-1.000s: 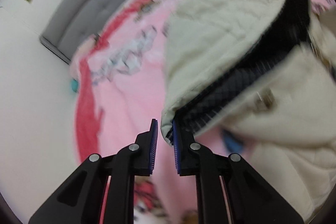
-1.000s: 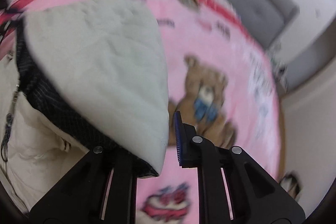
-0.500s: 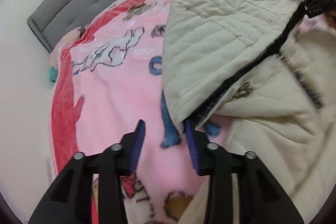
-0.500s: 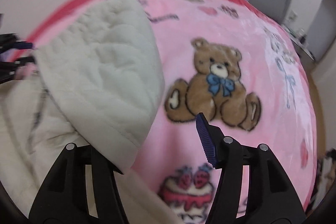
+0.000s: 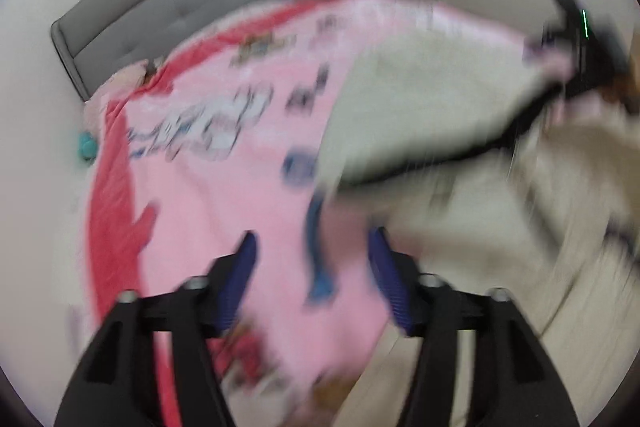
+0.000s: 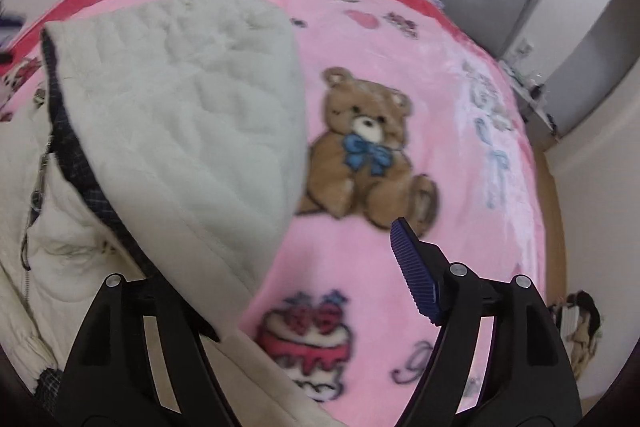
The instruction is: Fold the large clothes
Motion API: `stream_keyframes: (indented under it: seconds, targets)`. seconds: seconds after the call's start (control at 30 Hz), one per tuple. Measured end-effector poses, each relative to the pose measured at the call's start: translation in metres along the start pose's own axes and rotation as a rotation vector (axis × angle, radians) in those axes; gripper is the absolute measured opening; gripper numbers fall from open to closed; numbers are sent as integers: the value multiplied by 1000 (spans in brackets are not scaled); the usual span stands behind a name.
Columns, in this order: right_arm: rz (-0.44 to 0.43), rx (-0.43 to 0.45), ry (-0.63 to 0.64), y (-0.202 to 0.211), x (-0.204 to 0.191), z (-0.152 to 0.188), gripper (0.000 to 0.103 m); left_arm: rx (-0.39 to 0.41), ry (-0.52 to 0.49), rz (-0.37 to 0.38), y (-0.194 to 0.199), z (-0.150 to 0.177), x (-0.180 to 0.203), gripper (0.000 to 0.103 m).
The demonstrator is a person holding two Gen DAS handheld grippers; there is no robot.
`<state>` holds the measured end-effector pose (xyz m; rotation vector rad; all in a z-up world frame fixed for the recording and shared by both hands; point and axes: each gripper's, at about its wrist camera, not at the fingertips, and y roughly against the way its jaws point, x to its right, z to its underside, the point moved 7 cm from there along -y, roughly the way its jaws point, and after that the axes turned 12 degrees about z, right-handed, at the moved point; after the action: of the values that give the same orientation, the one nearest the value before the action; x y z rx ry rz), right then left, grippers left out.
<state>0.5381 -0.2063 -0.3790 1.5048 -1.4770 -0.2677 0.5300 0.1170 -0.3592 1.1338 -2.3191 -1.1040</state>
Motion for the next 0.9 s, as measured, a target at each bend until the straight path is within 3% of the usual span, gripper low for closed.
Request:
stream_keyframes:
  seconds: [0.03, 0.07, 0.2, 0.33, 0.53, 0.6, 0.63, 0.67, 0.7, 0.73, 0.8, 0.83, 0.87, 0.9]
  targets:
    - [-3, 10, 11, 1, -2, -1, 71, 45, 36, 18, -6, -19, 2, 78]
    - [-2, 22, 25, 4, -6, -1, 71, 60, 64, 17, -14, -31, 2, 79]
    - [15, 38, 62, 7, -14, 5, 72, 2, 202, 16, -61, -63, -4, 79]
    - [27, 35, 54, 4, -16, 12, 72, -172, 318, 18, -110, -62, -7, 79]
    - [-2, 24, -6, -4, -11, 22, 72, -192, 358, -29, -126, -53, -14, 81]
    - [-17, 22, -11, -7, -11, 25, 72, -196, 420, 43, -127, -45, -12, 80]
    - [-19, 21, -16, -8, -11, 26, 71, -190, 448, 72, -127, -41, -12, 69]
    - [-28, 21, -23, -9, -12, 27, 71, -186, 443, 71, -126, -40, -11, 47]
    - [-34, 19, -29, -9, -12, 27, 68, -178, 421, 60, -123, -38, -11, 37]
    - [-44, 22, -43, -8, -11, 27, 60, -177, 411, 55, -122, -37, -9, 23]
    - [-77, 22, -61, -7, -13, 26, 45, -181, 392, 34, -118, -37, -5, 17]
    - [-96, 21, -63, -5, -16, 24, 25, -186, 385, 9, -115, -37, -4, 14]
    - [-129, 20, -61, -3, -21, 22, 15, -184, 391, 3, -113, -39, -3, 12]
    - [-138, 24, -56, -1, -25, 18, 13, -174, 390, -7, -108, -42, -2, 10]
